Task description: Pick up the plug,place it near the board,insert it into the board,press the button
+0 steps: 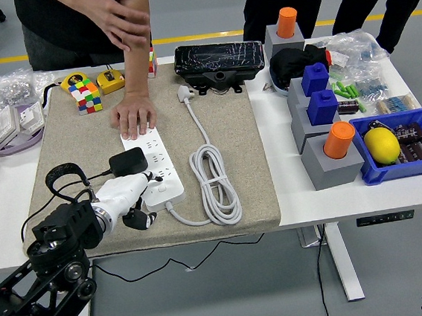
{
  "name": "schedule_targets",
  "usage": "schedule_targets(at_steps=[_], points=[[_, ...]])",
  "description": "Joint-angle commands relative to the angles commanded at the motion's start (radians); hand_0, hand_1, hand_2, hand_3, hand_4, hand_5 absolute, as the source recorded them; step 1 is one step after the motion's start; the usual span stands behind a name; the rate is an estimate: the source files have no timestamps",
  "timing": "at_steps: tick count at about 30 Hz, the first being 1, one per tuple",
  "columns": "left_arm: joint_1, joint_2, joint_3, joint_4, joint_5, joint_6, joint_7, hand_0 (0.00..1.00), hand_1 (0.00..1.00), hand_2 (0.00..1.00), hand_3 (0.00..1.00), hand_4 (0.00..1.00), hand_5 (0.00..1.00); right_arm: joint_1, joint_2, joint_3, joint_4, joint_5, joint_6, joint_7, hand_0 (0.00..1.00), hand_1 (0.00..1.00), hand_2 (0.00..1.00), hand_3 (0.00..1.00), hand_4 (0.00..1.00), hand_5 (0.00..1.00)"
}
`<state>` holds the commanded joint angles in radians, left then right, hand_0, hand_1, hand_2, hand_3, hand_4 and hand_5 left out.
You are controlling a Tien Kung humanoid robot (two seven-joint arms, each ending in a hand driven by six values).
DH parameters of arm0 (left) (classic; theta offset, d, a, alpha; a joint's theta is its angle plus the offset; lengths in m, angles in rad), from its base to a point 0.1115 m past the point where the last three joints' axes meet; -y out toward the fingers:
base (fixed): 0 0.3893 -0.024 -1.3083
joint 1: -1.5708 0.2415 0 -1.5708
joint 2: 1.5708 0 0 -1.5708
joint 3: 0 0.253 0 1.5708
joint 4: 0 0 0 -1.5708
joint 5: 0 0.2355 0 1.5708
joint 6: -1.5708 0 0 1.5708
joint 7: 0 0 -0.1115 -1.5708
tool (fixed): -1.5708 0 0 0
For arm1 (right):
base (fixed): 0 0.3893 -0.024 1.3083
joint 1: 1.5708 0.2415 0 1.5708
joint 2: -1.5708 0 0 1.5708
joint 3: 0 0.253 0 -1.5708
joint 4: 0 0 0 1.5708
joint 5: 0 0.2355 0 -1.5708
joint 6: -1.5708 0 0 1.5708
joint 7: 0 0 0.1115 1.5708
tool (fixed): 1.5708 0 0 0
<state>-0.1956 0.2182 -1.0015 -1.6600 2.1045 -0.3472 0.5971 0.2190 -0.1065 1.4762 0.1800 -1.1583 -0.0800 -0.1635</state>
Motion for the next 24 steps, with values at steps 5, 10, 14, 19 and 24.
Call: schedule_targets(at_steps=[5,10,14,19,24], points=[[0.001,-0.003,0.001,0.004,-0.001,-0.01,0.001,0.178,0.006,0.13,0.784,0.646,0.002,-0.002,0.0,-0.001,0.0,0.001,0.0,0.0,0.786,0.715,0.682,0.668,0.998,0.998],[0.007,-0.006,0.0,-0.001,0.008,-0.001,-0.004,0.178,0.006,0.123,0.613,0.629,0.002,-0.01,0.003,0.003,0.0,-0.004,0.0,0.0,0.787,0.714,0.682,0.668,0.998,0.998],[0.008,-0.008,-0.002,0.001,0.009,0.002,-0.008,0.177,0.005,0.119,0.624,0.609,0.002,-0.011,0.005,0.004,0.0,-0.006,0.0,0.002,0.787,0.715,0.682,0.668,0.998,0.998],[0.01,-0.012,-0.003,0.006,0.013,0.007,-0.013,0.177,0.004,0.118,0.635,0.601,0.002,-0.012,0.006,0.007,0.0,-0.008,-0.001,0.002,0.787,0.715,0.682,0.668,0.998,0.998],[0.005,-0.014,-0.007,-0.002,0.027,0.03,-0.019,0.178,0.002,0.117,0.665,0.588,0.002,-0.01,0.003,0.007,0.0,-0.008,-0.001,0.001,0.787,0.714,0.682,0.667,0.998,0.998]])
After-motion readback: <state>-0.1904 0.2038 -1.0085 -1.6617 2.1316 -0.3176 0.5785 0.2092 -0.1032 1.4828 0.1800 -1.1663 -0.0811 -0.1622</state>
